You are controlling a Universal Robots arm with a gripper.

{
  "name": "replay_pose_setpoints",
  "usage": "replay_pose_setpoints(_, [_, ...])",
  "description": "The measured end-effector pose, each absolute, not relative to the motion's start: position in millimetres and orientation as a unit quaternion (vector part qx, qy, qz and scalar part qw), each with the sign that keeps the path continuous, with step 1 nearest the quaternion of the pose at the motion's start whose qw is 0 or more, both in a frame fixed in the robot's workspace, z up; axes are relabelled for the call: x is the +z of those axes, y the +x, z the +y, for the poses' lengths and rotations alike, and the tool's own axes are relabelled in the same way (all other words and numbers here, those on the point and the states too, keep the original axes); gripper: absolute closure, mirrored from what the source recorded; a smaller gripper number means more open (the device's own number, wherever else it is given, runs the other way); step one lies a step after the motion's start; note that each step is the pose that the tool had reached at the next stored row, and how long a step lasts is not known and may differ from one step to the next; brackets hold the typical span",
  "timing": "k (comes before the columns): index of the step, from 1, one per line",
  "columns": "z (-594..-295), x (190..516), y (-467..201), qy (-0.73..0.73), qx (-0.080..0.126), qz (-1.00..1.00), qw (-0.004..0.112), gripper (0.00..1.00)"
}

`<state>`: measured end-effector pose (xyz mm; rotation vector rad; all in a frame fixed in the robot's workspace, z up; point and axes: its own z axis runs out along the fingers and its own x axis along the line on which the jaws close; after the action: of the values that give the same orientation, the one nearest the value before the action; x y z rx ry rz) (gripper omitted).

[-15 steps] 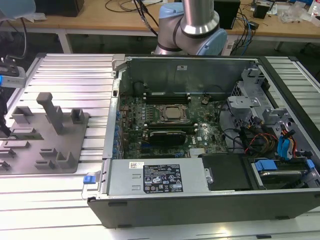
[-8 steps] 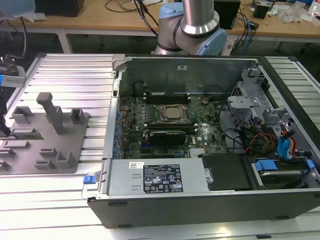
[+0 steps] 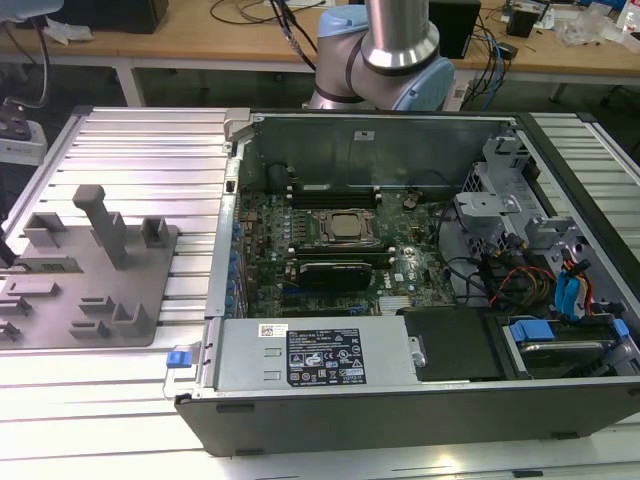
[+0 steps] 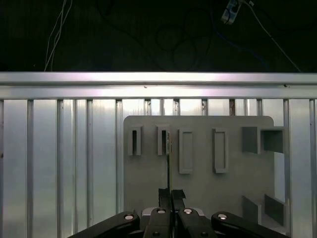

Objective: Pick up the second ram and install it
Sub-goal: 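Pick up the second ram and move it above second insertion slot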

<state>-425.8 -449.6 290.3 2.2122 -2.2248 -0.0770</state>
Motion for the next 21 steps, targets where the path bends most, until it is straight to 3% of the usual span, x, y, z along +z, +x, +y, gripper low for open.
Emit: replay_pose_setpoints(21, [-449.5,316.7,-425.8,0.705,-0.025,-0.709,0.002,0.91])
